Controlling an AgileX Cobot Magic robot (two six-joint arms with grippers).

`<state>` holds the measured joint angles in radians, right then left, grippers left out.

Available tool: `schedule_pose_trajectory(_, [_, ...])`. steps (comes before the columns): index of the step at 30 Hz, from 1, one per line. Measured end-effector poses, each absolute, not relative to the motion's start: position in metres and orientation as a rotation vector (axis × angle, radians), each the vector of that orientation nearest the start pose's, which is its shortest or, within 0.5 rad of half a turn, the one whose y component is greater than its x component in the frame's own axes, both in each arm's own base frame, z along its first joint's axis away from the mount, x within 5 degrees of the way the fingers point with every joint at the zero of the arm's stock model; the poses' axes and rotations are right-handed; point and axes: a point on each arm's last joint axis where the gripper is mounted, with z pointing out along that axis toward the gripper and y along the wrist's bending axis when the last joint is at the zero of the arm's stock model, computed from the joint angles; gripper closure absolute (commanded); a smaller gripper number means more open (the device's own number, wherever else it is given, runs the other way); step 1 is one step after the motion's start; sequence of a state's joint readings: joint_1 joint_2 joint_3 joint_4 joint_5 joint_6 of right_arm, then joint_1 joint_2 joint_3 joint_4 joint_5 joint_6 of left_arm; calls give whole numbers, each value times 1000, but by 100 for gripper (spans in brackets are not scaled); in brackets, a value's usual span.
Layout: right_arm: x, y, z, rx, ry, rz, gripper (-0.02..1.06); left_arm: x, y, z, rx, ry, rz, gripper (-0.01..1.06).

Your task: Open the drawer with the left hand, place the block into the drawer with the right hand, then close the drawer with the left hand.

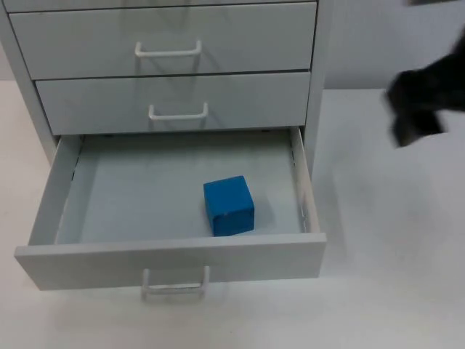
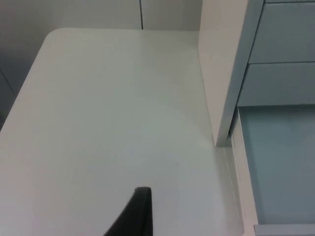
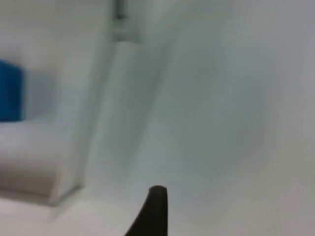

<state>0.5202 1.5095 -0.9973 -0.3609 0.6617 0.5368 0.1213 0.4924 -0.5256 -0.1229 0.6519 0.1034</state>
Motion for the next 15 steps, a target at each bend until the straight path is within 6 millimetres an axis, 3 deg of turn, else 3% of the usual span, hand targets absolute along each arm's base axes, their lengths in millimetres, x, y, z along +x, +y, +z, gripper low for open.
schedule_pose_trajectory(1, [272,116,251,-224,2564,-20,24,94,5,297,-77,2096,-4,0])
schedule_pose_trajectory(2, [272,116,251,-224,2564,-20,24,94,5,297,-77,2096,-4,0])
schedule_pose_trajectory(6, [259,55,265,-48,2556,-17,24,94,4,297,-82,2094,-15,0])
schedule_pose_trajectory(7, [259,55,265,-48,2556,-17,24,94,4,297,-82,2094,-15,0])
schedule_pose_trajectory(11, [245,13,280,68,2545,48,24,94,4,297,-85,2094,-22,0])
schedule_pose_trajectory(15, [239,0,280,93,2587,51,24,94,3,297,-89,2093,-31,0])
